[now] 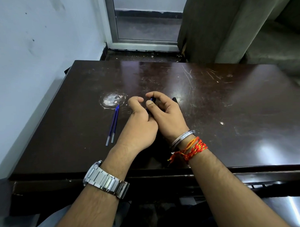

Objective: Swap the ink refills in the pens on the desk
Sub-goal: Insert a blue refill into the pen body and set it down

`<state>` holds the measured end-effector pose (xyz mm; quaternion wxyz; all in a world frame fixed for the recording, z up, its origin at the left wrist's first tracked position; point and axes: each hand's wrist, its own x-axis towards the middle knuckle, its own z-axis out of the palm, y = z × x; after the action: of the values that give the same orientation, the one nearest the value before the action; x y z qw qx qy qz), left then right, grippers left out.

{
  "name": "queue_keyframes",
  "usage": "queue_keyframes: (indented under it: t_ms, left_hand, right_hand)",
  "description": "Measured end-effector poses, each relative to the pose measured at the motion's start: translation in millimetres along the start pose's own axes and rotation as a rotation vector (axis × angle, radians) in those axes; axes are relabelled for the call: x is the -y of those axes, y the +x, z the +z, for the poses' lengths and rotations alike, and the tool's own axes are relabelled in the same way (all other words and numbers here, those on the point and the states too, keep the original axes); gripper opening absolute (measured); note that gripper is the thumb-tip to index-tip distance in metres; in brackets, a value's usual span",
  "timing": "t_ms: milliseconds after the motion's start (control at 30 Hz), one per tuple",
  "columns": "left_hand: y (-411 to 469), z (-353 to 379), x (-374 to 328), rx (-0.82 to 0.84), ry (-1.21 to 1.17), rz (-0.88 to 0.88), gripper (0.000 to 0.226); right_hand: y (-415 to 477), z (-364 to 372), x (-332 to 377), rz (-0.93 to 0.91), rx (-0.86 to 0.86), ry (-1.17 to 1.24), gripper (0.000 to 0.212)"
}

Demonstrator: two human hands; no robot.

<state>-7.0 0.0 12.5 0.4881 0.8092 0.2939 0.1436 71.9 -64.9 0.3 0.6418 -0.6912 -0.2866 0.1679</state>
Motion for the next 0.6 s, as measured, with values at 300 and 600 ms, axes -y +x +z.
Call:
queue_keyframes:
  t_ms: [300,600]
  left_hand:
    - [19.1,-45.5,19.5,-0.308,0.378,-0.284,0.029]
    - [25.2,-59.6,31.2,-0.291,0.458,-0.411,0.031]
  right_hand:
    - [-3.1,3.5,-11.0,0.083,-0.127,-0.135,0.049]
    - [-6.5,5.1,-8.8,0.103,-0.118,-0.305,0.032]
